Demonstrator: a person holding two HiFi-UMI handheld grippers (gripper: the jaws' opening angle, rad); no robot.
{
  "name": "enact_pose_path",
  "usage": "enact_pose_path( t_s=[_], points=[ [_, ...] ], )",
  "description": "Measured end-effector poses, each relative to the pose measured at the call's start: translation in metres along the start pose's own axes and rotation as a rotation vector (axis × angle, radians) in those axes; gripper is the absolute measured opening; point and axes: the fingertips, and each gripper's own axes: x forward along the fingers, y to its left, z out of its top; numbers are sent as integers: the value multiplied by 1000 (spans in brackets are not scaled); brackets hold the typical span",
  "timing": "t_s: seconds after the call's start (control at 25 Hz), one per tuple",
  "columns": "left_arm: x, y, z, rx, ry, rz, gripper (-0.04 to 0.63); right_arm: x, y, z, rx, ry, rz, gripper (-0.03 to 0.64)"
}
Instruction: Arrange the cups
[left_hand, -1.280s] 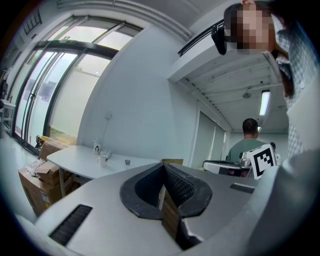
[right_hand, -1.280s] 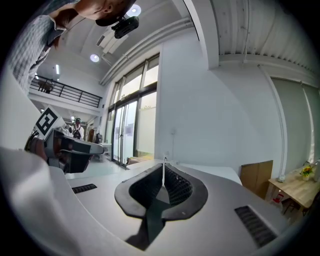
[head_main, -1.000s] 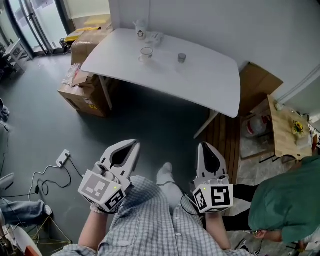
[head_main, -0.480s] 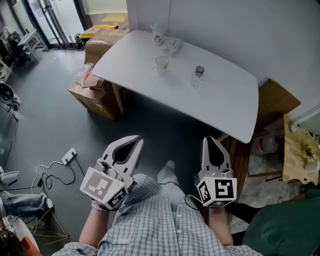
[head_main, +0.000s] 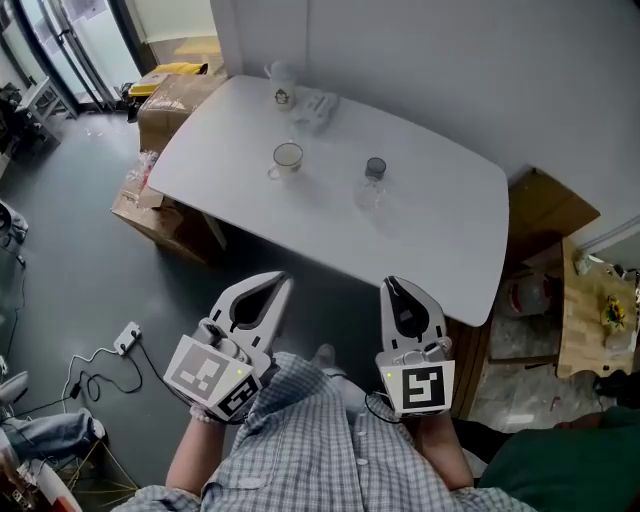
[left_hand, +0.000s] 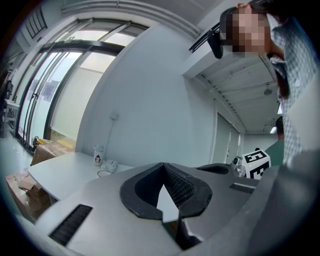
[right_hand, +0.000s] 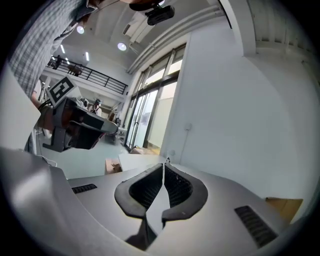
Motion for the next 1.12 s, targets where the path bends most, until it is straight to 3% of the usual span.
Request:
enact_pose_path(
  t_s=[0.48, 0.84, 1.12],
  points=[
    [49, 39, 16, 10, 5, 64, 11, 53, -29, -11, 80, -3, 23, 26],
    [106, 84, 26, 37, 5, -31, 11, 101, -58, -13, 119, -11, -97, 26],
    [149, 145, 35, 52, 60, -108, 11, 163, -58, -5, 162, 14, -164, 26]
  ],
)
